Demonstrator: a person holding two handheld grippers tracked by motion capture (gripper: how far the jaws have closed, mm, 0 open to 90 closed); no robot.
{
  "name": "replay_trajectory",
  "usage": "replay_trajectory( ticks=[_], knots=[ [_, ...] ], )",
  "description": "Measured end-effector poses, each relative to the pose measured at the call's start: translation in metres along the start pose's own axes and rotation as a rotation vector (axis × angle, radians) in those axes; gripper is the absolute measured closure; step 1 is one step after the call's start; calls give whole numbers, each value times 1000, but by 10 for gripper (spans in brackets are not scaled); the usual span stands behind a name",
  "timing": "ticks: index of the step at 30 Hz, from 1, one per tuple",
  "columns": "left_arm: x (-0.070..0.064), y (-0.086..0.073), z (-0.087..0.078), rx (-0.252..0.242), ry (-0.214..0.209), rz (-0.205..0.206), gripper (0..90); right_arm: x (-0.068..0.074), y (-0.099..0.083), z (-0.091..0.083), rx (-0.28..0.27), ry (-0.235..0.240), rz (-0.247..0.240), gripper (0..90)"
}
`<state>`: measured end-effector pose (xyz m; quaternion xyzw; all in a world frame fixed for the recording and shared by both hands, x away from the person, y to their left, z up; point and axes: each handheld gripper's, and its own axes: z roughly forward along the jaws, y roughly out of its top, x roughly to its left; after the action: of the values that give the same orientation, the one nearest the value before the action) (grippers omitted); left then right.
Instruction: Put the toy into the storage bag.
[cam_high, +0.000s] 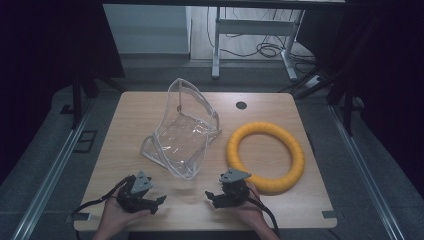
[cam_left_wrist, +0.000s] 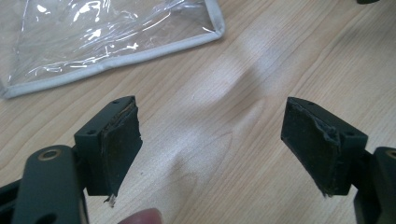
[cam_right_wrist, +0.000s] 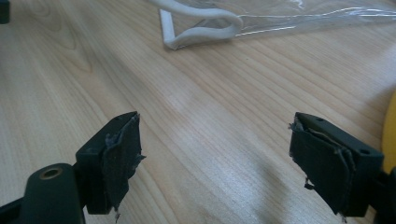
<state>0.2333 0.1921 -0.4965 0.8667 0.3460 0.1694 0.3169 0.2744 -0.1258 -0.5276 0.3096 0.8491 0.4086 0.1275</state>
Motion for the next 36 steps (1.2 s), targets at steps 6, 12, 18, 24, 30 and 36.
replay_trajectory(
  ticks=[6, 12, 18, 24, 30, 36],
  knots=[
    [-1, 0, -1, -3, -3, -3, 198, -1, 3, -7, -51, 10, 80, 219],
    [-2, 1, -1, -5, -4, 2, 198, -6, 7, -16, -102, 20, 90, 244],
    [-3, 1, 1, 1, -7, 3, 198, -10, 6, -17, -87, 11, 81, 251],
    [-3, 1, 0, -3, -7, 2, 198, -10, 6, -19, -84, 19, 69, 253],
    [-3, 1, 0, -3, -6, 4, 198, -5, 7, -18, -65, 24, 3, 255],
    [-3, 1, 1, 2, -8, 4, 198, -3, 8, -20, -67, 27, -23, 256]
  ],
)
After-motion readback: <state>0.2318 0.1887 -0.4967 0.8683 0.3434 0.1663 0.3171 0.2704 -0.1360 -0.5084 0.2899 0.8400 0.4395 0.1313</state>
